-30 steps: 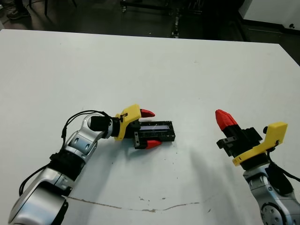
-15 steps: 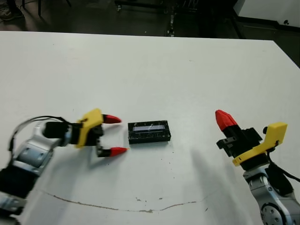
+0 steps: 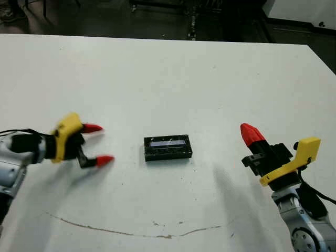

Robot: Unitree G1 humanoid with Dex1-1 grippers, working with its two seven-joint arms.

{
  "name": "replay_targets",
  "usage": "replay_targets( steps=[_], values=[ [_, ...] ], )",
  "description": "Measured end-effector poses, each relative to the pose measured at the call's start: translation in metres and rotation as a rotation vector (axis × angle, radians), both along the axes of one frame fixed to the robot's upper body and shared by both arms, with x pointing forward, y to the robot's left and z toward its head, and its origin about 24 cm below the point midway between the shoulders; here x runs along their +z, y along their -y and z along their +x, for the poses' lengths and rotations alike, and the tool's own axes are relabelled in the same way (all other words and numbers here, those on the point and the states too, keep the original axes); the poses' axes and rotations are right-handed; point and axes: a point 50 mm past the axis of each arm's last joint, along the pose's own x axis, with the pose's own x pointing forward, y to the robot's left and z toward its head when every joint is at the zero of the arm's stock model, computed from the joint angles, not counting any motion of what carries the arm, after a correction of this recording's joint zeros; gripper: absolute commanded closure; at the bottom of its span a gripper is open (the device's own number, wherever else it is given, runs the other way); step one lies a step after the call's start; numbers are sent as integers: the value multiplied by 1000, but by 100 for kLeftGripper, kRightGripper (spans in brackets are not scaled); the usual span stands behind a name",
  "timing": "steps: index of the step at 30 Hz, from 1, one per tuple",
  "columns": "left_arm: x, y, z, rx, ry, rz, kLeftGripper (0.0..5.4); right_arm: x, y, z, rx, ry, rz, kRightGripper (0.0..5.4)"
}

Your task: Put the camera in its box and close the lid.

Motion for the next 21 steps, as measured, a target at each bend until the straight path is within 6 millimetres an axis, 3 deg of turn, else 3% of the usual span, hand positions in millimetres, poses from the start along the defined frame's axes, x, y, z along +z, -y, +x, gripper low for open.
replay_targets(
  steps=[4,6,9,13,21],
  values=[
    [31,24,0,139,233,-256,106,1,-1,0,3,4,0,540],
    [36,35,-1,155,278,-352,137,1,-1,0,4,3,0,540],
    [42,70,-10,189,340,-508,171,-1,0,0,0,-5,1,540],
    [29,112,-18,142,249,-598,231,-1,-1,1,4,-3,1,540],
    [6,153,-23,107,40,-596,348,-1,-1,1,4,-3,1,540]
  ],
)
